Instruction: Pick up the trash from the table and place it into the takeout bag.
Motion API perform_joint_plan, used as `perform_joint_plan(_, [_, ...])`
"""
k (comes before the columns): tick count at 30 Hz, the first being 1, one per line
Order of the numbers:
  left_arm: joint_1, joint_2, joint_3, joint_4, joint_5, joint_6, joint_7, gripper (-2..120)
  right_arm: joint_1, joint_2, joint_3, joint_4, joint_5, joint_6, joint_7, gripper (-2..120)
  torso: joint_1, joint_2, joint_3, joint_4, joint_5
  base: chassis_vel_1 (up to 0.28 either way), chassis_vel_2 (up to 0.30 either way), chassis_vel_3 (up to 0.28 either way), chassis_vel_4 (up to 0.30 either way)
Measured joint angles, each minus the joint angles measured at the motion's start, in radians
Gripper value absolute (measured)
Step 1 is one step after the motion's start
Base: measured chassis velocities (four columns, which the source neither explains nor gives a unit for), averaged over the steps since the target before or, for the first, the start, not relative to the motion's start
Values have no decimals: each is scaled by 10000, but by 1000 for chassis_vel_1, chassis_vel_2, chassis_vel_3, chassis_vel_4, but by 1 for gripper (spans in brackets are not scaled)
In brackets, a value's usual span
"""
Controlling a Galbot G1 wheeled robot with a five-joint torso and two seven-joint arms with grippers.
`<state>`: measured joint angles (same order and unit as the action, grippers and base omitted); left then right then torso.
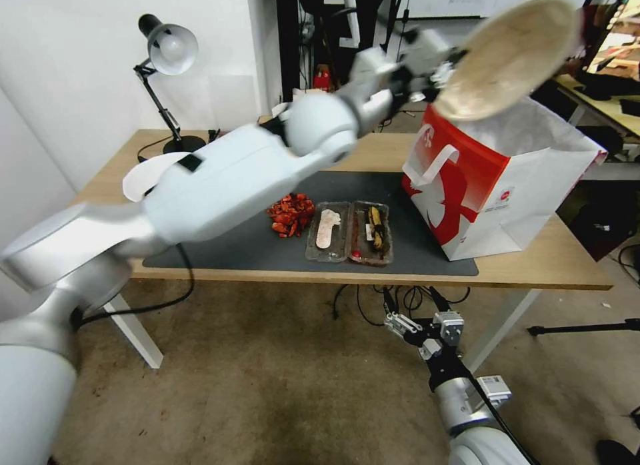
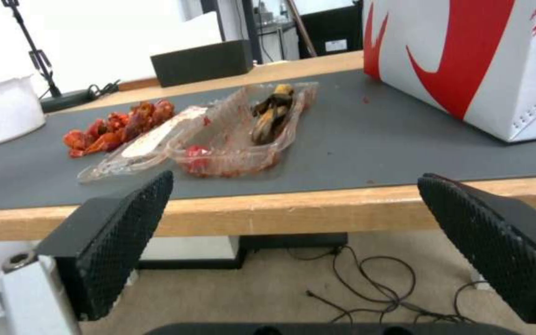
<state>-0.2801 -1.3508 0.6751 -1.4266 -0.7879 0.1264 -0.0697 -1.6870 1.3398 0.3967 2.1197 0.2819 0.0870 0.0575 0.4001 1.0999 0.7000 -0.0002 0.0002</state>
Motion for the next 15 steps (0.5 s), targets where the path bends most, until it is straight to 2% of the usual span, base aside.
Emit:
perform_joint_plan(1, [0,0,0,0,0,0,0,0,0,0,0,0,0,0,0,100,0,0,0,0,0,0,0,0,0])
perform_joint_plan(3, [-143,-604,268,900,366,5,-79,0,1,-1,1,-1,0,0,0,100,0,0,0,1,1,0,0,0,0])
perform_joint_plan(4, [-143,-604,268,900,366,5,-79,0,1,-1,1,-1,0,0,0,100,0,0,0,1,1,0,0,0,0])
perform_joint_plan(7, [-80,-1154,495,1807,964,-13,-31,0,3,0,1,0,0,0,0,100,1,0,0,3,-1,0,0,0,0])
perform_joint_plan(10, [148,-1382,603,2162,1485,-19,-7,0,0,0,1,0,0,0,0,100,0,0,1,1,-1,0,0,0,0])
perform_joint_plan(15, [307,-1402,657,2179,1628,-22,-5,0,1,0,1,0,0,0,0,100,0,1,1,4,-3,0,0,0,0])
